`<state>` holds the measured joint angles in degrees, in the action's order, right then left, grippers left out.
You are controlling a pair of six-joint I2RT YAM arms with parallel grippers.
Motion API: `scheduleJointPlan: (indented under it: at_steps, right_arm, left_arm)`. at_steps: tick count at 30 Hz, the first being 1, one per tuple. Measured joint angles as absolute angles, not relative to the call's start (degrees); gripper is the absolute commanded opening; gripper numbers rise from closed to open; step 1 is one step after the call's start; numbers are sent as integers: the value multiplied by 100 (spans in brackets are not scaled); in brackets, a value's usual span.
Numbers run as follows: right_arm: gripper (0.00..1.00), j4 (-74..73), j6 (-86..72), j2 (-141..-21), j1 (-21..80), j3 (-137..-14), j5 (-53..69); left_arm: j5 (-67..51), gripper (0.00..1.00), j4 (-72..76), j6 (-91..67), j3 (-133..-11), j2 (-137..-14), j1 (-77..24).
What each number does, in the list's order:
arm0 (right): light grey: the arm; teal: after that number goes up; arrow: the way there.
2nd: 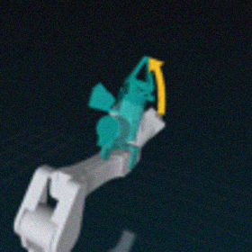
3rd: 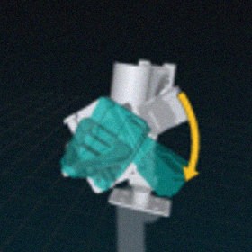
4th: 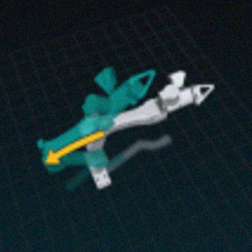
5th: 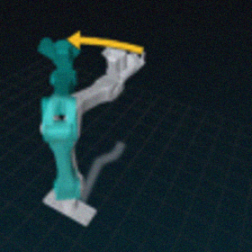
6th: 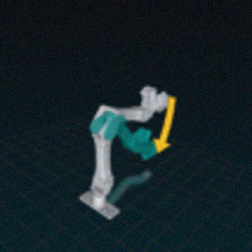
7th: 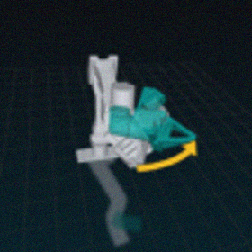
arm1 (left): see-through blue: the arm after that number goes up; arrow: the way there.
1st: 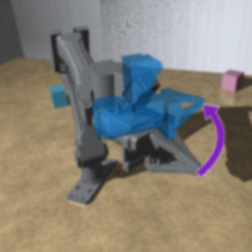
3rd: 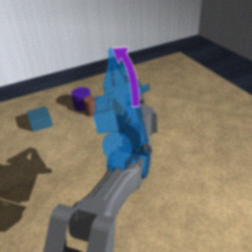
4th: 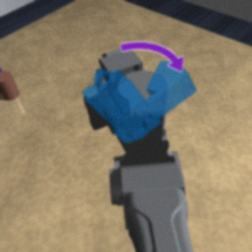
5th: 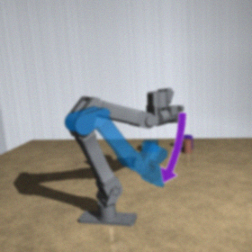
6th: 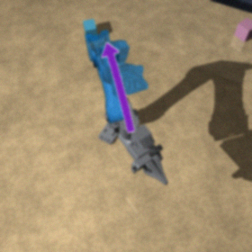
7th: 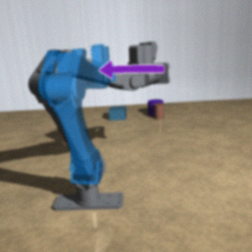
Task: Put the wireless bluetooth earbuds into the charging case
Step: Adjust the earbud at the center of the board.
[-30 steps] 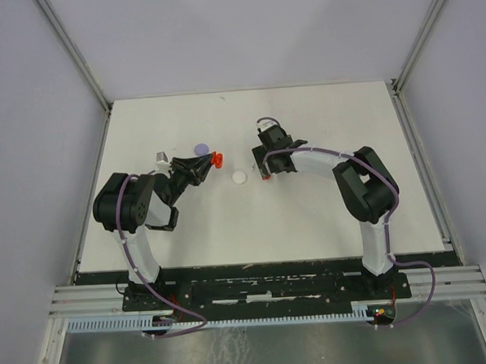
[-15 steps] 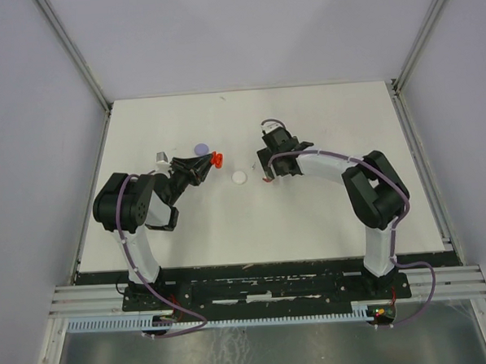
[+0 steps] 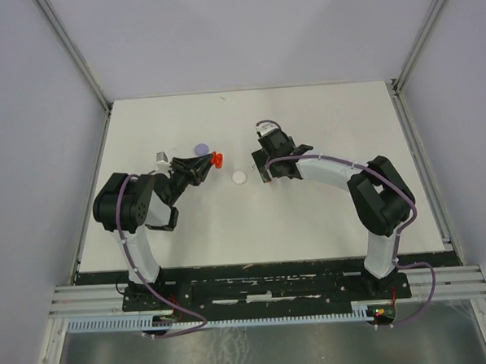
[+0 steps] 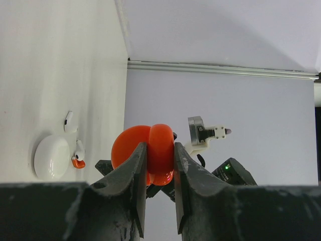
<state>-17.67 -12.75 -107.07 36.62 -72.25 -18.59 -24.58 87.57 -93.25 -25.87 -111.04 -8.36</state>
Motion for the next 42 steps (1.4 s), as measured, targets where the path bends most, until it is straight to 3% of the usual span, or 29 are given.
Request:
scheduleJointPlan:
  at_steps: [42]
  right_arm:
    - [94, -1761, -1258, -11246, 3726, -7478, -2032]
  left_arm:
    - [-2460, 3, 8757, -9325, -2587, -11107, -836]
